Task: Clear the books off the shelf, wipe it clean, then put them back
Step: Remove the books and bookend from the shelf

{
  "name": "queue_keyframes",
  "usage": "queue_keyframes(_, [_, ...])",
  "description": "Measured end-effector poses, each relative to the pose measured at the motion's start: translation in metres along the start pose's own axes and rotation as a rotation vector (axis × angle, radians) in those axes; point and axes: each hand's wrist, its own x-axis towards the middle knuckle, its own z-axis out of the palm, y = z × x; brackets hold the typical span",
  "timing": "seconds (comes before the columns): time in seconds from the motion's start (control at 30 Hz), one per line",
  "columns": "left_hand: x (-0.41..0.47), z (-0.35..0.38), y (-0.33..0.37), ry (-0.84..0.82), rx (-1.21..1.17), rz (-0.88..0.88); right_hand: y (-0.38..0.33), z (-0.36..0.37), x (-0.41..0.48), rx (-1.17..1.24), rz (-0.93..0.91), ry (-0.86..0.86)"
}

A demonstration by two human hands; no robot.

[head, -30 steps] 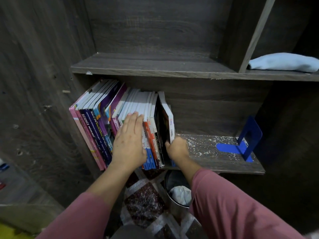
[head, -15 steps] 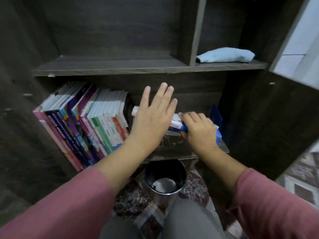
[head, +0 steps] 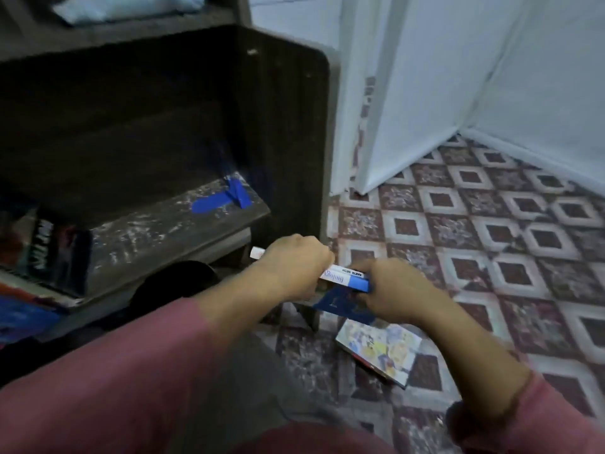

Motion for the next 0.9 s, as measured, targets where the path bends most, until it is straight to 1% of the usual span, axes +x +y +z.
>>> queue_keyframes(0.1, [0.039,0.033,0.035,-0.06,-0.062,0.113,0.048,0.026,-0.007,0.119,0.106,-0.111])
queue_keyframes(0.17, [0.064,0.059,0.054,-0.101,-0.108,0.176,0.07,0.046,-0.006,0.148,0.162,-0.169])
queue_keyframes(0.23, [0.087,0.084,0.069,-0.149,-0.166,0.171,0.09,0.068,0.0,0.096,0.219,-0.176])
queue_keyframes(0.33, [0.114,0.12,0.081,-0.175,-0.194,0.086,0.112,0.096,0.014,-0.023,0.293,-0.154])
queue_keyframes(0.4, [0.12,0.146,0.08,-0.14,-0.242,0.004,0.122,0.112,0.026,-0.107,0.328,-0.124])
queue_keyframes(0.47, [0.12,0.17,0.073,-0.104,-0.304,-0.047,0.13,0.132,0.04,-0.176,0.359,-0.033])
queue_keyframes(0.57, [0.124,0.19,0.056,-0.171,-0.337,-0.132,0.141,0.178,0.059,-0.172,0.374,0.15])
queue_keyframes(0.6, [0.126,0.193,0.051,-0.193,-0.349,-0.155,0.145,0.197,0.065,-0.162,0.379,0.161])
queue_keyframes(0.63, [0.128,0.196,0.047,-0.206,-0.364,-0.171,0.148,0.215,0.07,-0.164,0.383,0.123])
queue_keyframes(0.73, [0.131,0.205,0.043,-0.239,-0.396,-0.184,0.153,0.265,0.079,-0.187,0.368,-0.143])
queue_keyframes(0.8, [0.131,0.211,0.043,-0.264,-0.398,-0.177,0.155,0.294,0.078,-0.157,0.349,-0.292])
queue_keyframes(0.83, [0.131,0.214,0.043,-0.27,-0.4,-0.174,0.155,0.305,0.075,-0.125,0.362,-0.329])
queue_keyframes(0.9, [0.131,0.217,0.042,-0.282,-0.401,-0.177,0.153,0.317,0.071,-0.068,0.407,-0.326])
